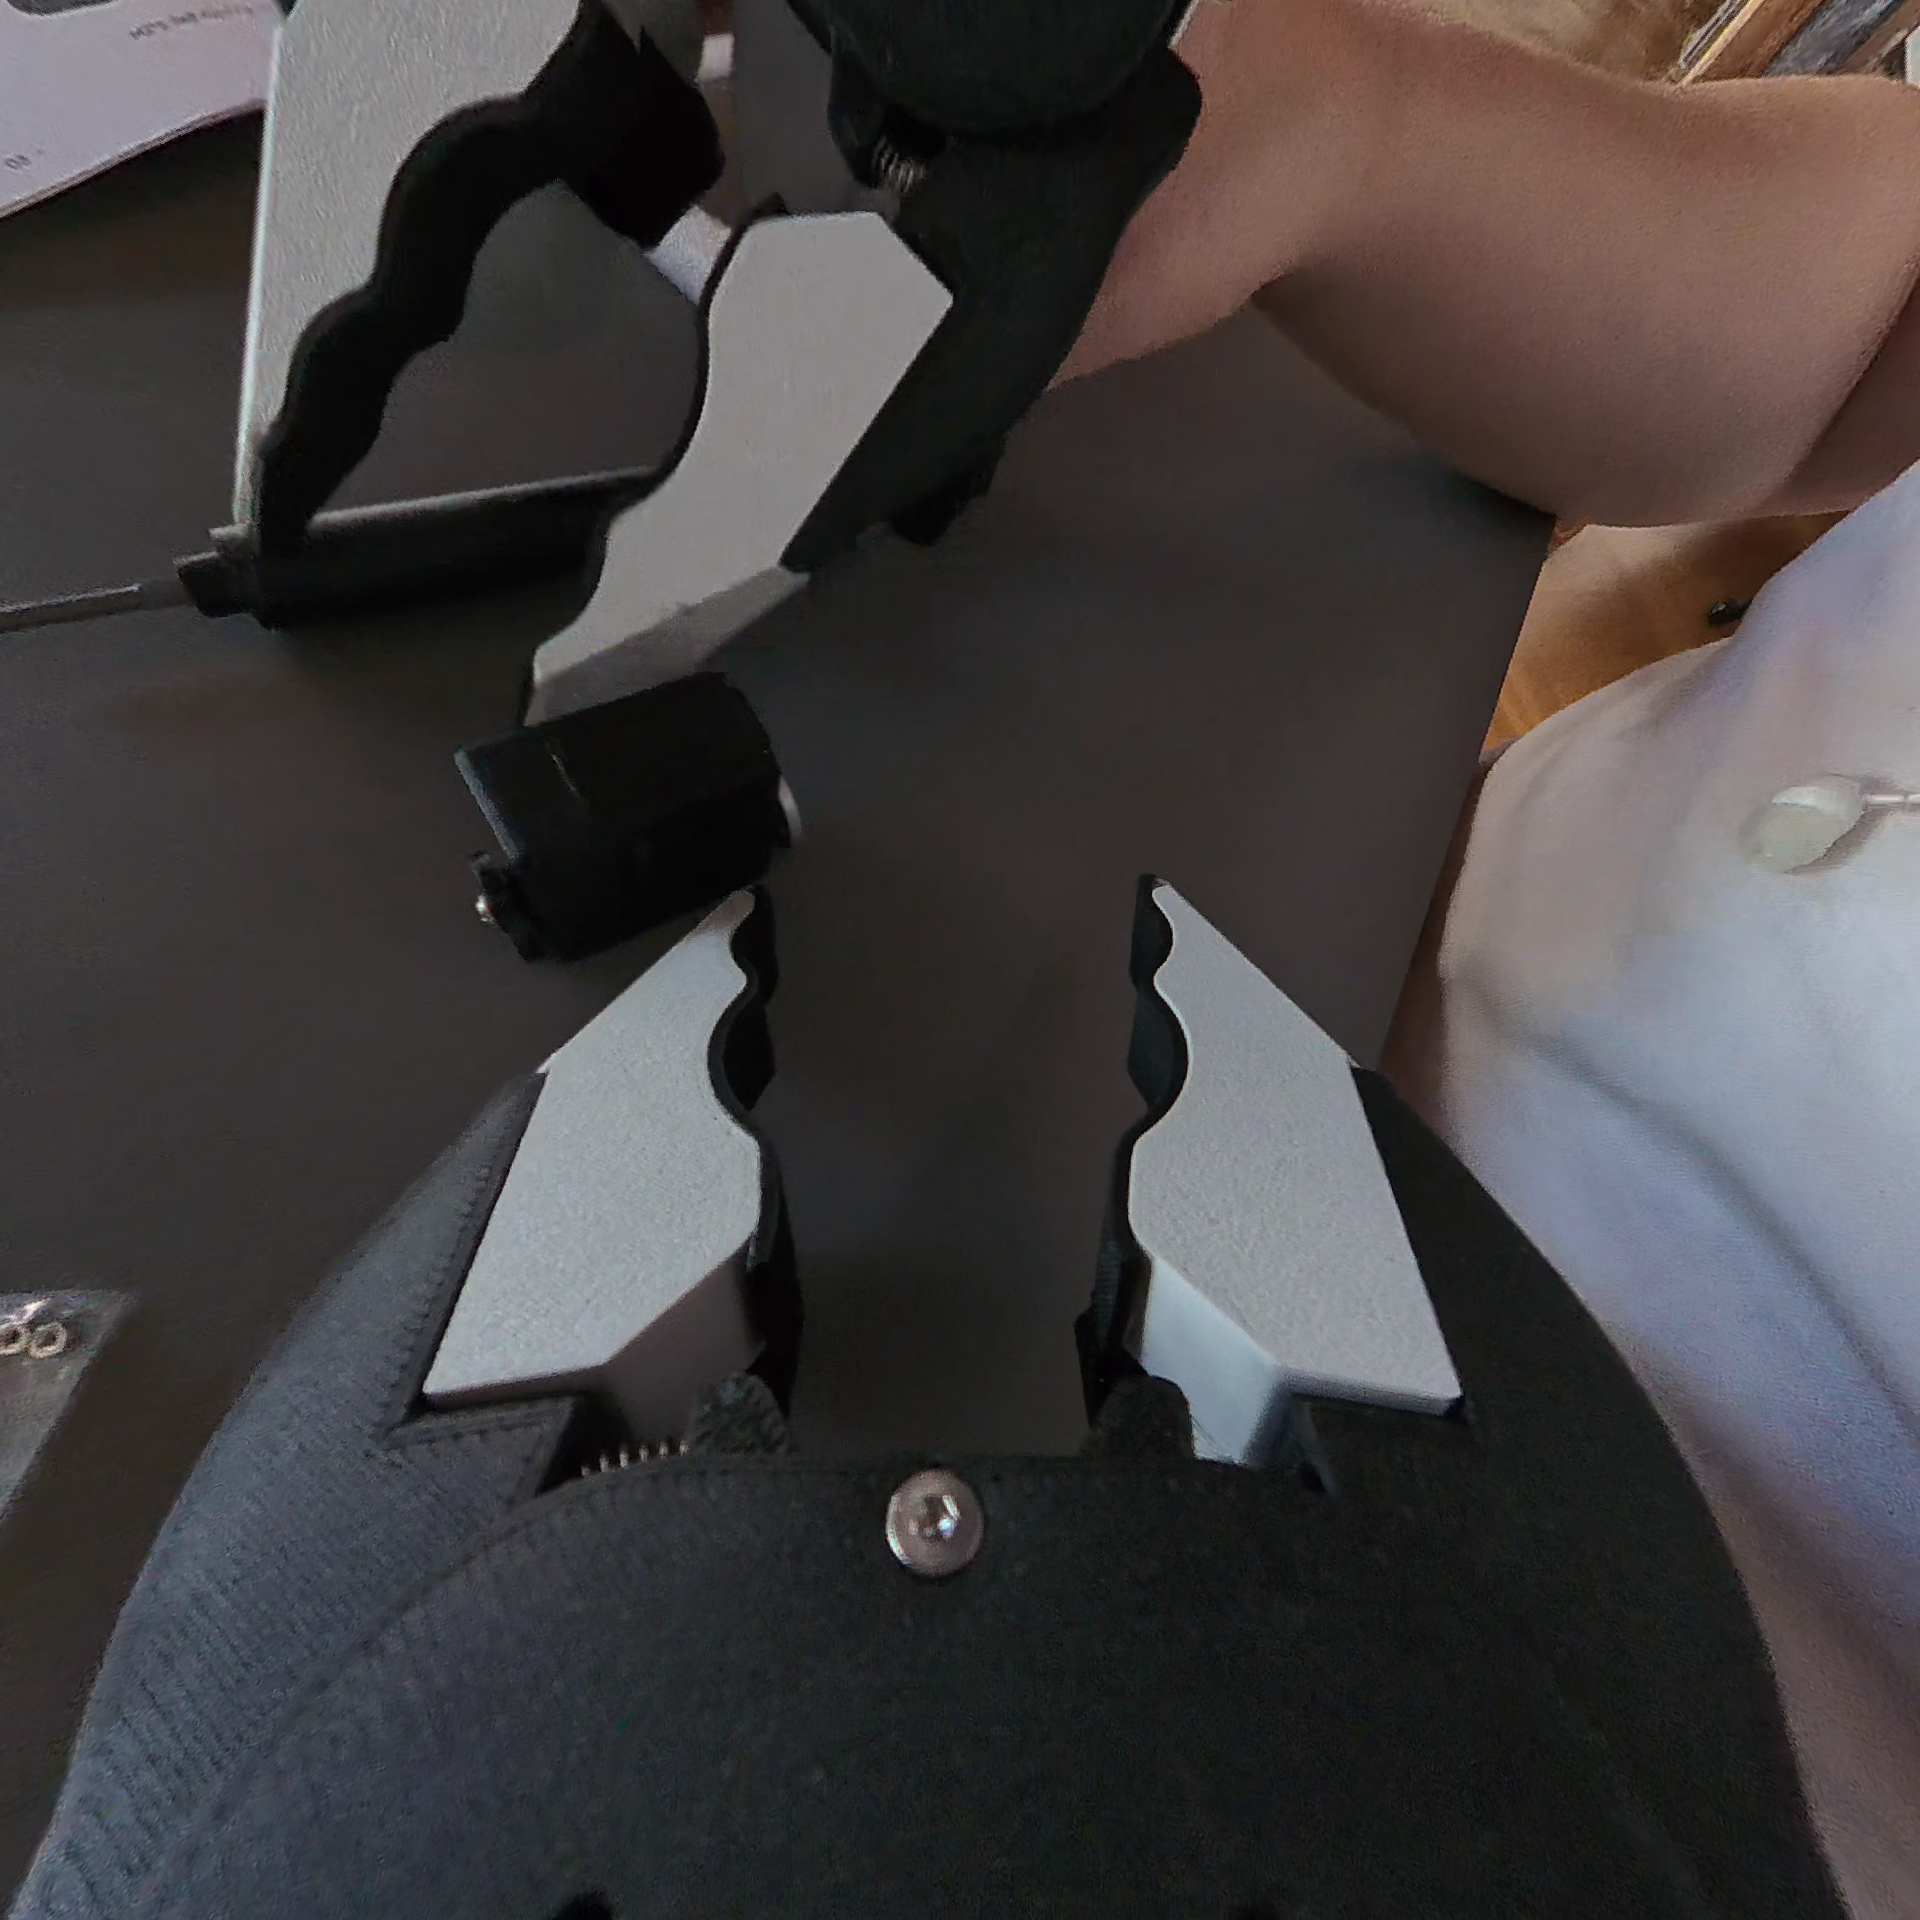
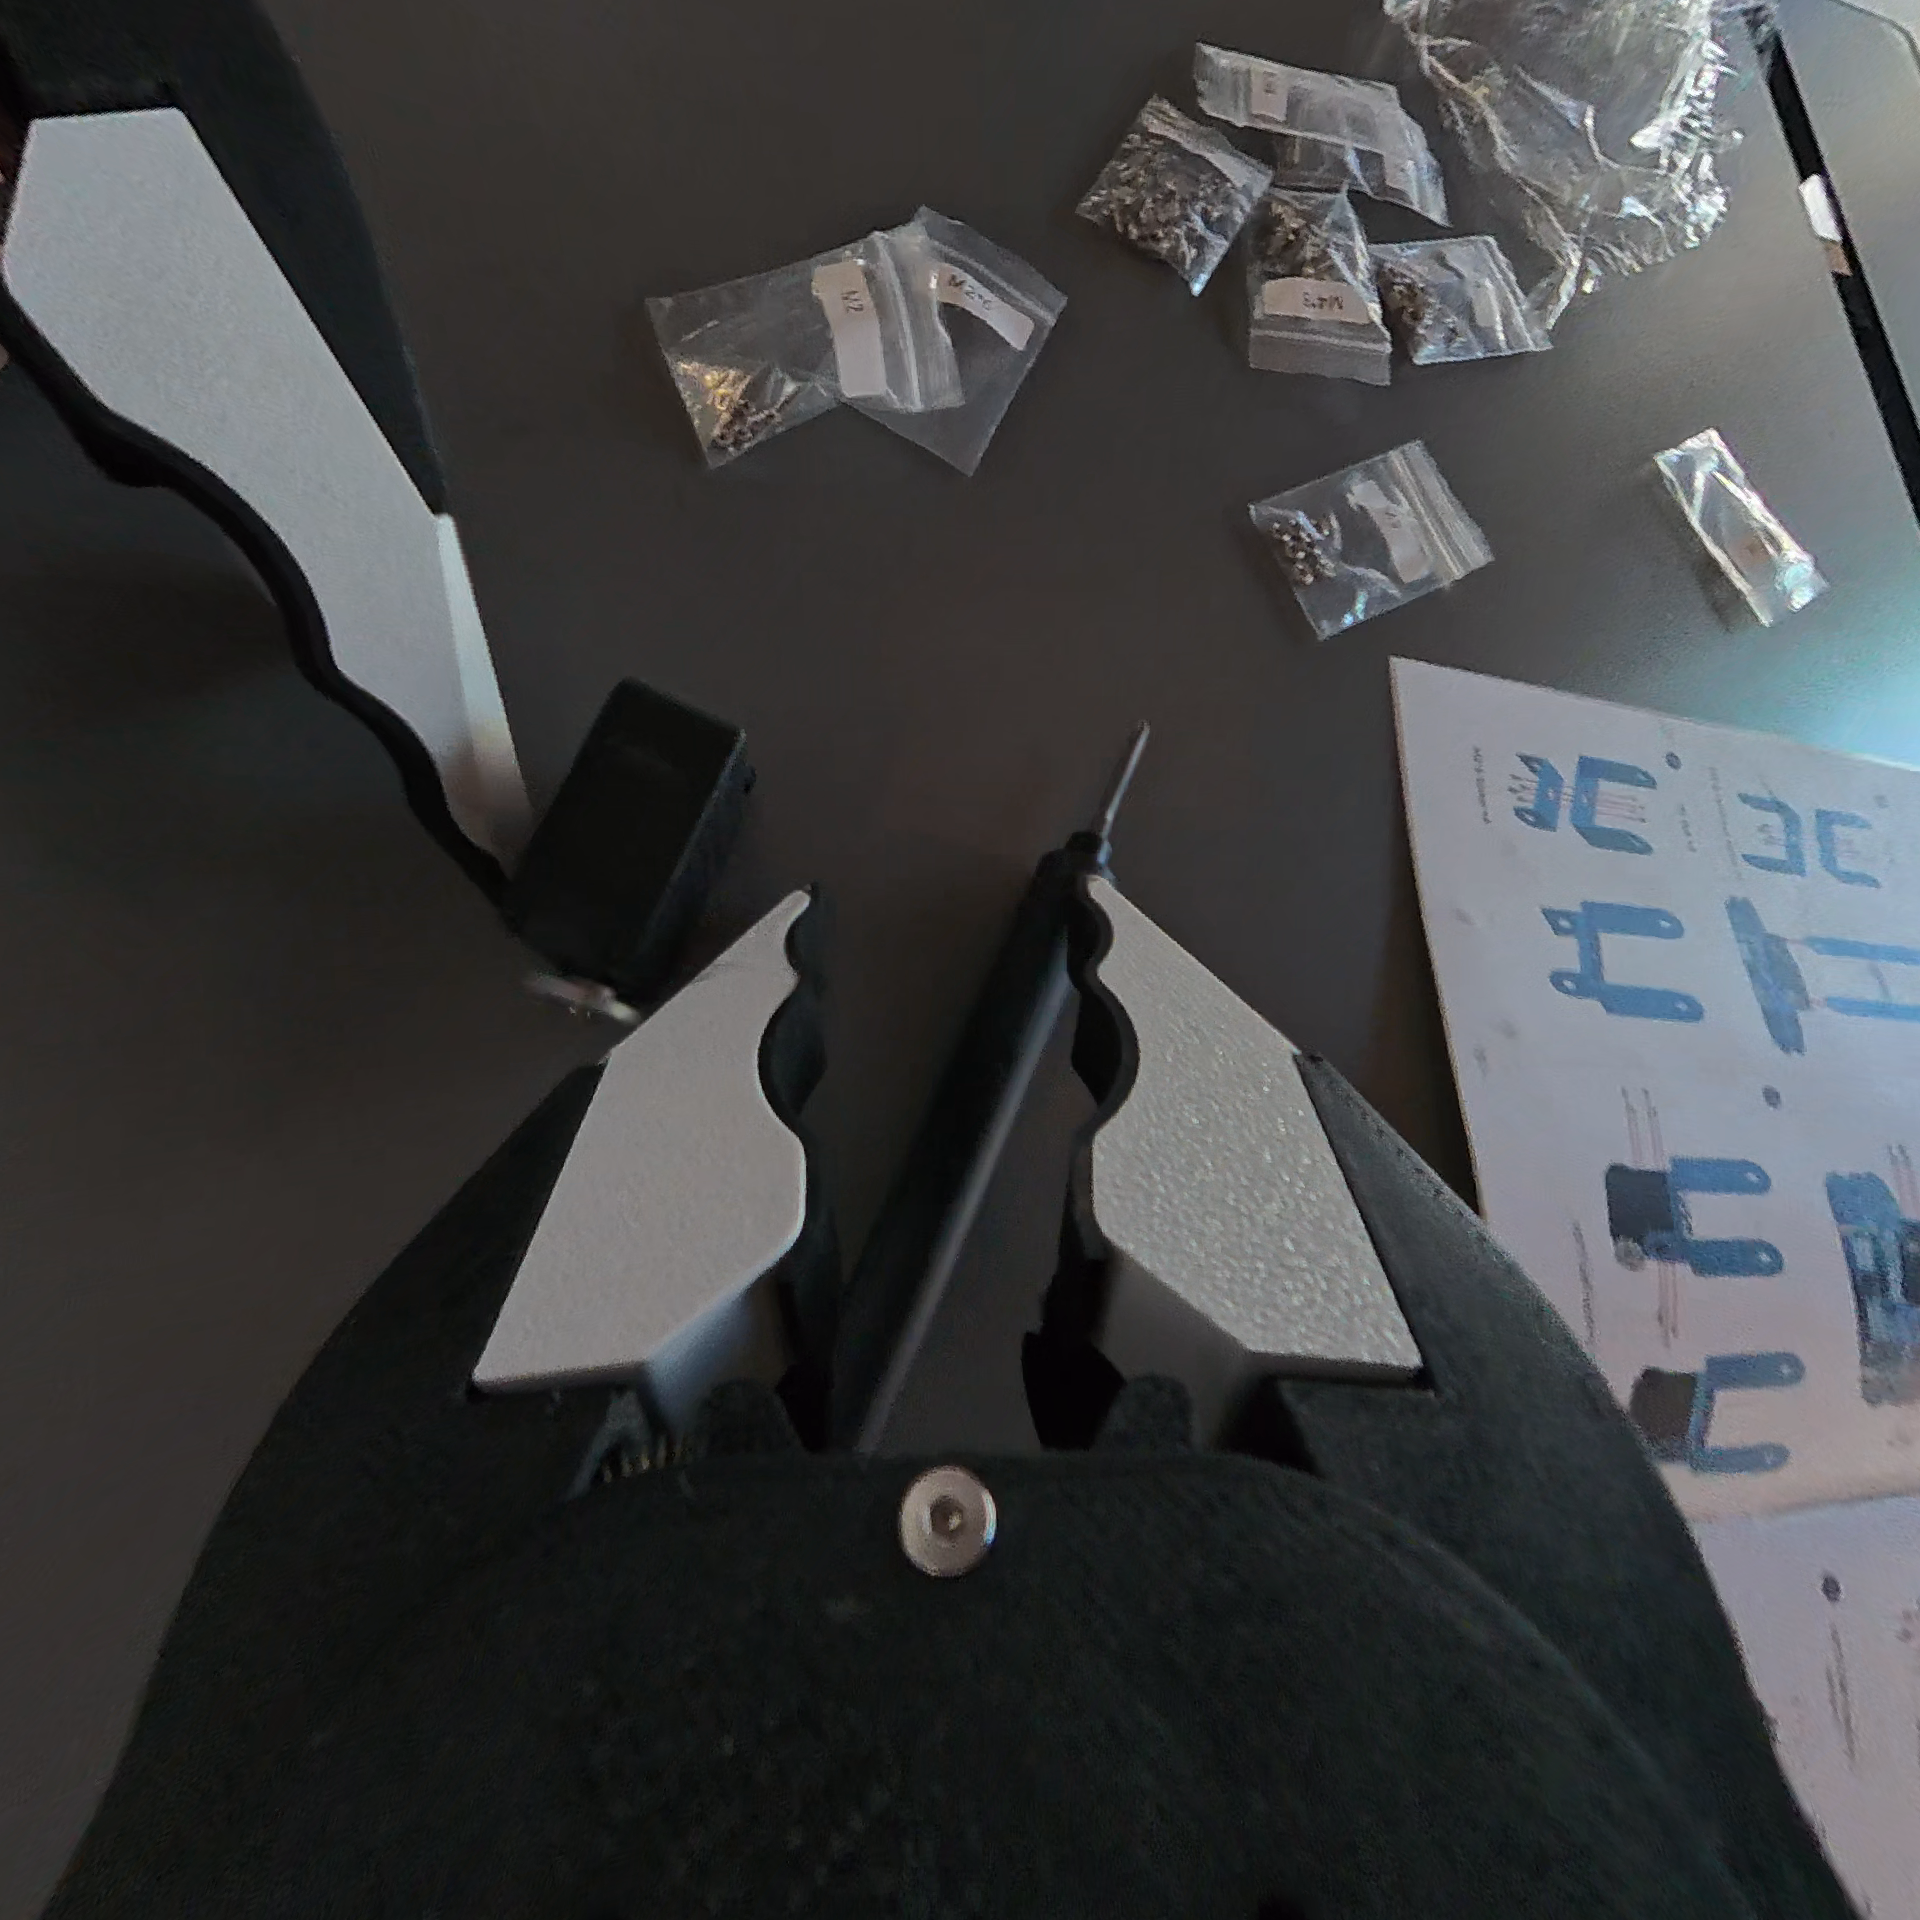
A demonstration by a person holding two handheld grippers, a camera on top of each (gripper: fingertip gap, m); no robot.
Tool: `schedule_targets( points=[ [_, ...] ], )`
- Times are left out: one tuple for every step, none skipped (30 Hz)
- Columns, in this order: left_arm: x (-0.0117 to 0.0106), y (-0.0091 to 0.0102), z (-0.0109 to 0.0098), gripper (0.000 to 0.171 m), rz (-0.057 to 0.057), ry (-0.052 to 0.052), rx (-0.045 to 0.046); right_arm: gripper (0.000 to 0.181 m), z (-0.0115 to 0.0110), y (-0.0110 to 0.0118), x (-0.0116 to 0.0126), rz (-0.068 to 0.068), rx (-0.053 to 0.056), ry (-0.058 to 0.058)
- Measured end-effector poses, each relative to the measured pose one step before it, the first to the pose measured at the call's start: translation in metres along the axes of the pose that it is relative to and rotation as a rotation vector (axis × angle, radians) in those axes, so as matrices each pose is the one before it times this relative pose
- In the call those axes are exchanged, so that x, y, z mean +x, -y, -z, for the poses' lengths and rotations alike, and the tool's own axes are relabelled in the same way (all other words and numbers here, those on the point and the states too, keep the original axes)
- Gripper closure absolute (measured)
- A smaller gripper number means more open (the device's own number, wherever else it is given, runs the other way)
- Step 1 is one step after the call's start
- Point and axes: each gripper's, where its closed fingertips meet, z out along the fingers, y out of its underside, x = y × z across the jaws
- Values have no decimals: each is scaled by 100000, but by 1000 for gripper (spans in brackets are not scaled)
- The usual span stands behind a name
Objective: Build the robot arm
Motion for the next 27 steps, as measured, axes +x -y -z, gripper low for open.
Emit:
schedule_targets(
  points=[
    [89, -42, 77, 103, 520, 258, 243, 136, 648, -231, 305, -1993, 376, -1427],
    [64, -127, 127, 103, 513, 308, 92, 136, 820, -114, 160, -2919, 1240, -1032],
    [62, -159, 149, 103, 542, 319, -94, 137, 955, 157, -29, -4328, 3026, -430],
    [45, -192, 174, 102, 463, 440, -223, 138, 989, 467, -362, -6154, 4901, 1135],
    [-12, -182, 198, 103, 455, 729, -260, 138, 860, 755, -897, -7805, 6698, 4029],
    [-85, -167, 223, 103, 500, 973, -163, 138, 563, 821, -1335, -8878, 7187, 6485],
    [-161, -148, 243, 103, 655, 1233, -110, 137, 133, 435, -1260, -8942, 4900, 6069],
    [-244, -126, 261, 103, 870, 1401, 10, 130, -284, -52, -995, -6687, 1852, 4753],
    [-289, -92, 273, 103, 982, 1517, 242, 124, -579, -508, -502, -3348, -1489, 2316],
    [-289, -1, 298, 103, 870, 1391, 746, 121, -663, -703, 207, 72, -3203, -1486],
    [-303, 69, 330, 103, 761, 1340, 1335, 121, -636, -667, 280, 2296, -3184, -1930],
    [-378, 68, 359, 104, 744, 1561, 1521, 125, -595, -599, -66, 2312, -3438, 33],
    [-423, 20, 392, 104, 870, 1586, 1454, 135, -517, -537, -100, 1831, -3346, -9],
    [-488, -46, 407, 105, 1098, 1606, 1364, 145, -432, -514, 88, 2175, -3222, -1572],
    [-512, -104, 433, 105, 1262, 1519, 1137, 154, -312, -373, 392, 3480, -2386, -3635],
    [-496, -137, 439, 106, 1269, 1270, 967, 159, -256, -76, 268, 3906, -775, -2822],
    [-486, -121, 446, 107, 1231, 1171, 864, 161, -216, 116, 224, 1621, -343, -2161],
    [-467, -102, 445, 108, 1185, 1107, 782, 161, -291, 209, 126, 871, -221, -874],
    [-462, -83, 432, 108, 1066, 1157, 641, 161, -331, 270, 98, 688, 68, -122],
    [-473, -42, 429, 109, 852, 1430, 508, 160, -356, 254, 65, 326, -75, 491],
    [-476, 3, 425, 109, 651, 1645, 565, 160, -301, 226, 72, -99, -213, 451],
    [-407, 61, 435, 109, 559, 1423, 757, 160, -240, 158, 26, -63, -446, 478],
    [-328, 134, 454, 109, 575, 1118, 998, 160, -201, 50, -9, -44, -459, 540],
    [-207, 150, 466, 109, 593, 629, 1141, 160, -194, -157, -22, -16, -1192, 493],
    [-148, 167, 486, 109, 653, 465, 1251, 159, -85, -47, -51, -8, -510, 630],
    [-145, 159, 512, 108, 658, 395, 1252, 155, 15, 12, -83, 148, 152, 527],
    [-211, 101, 566, 108, 667, 675, 971, 147, 49, 0, -39, -23, 200, 64]
  ],
)
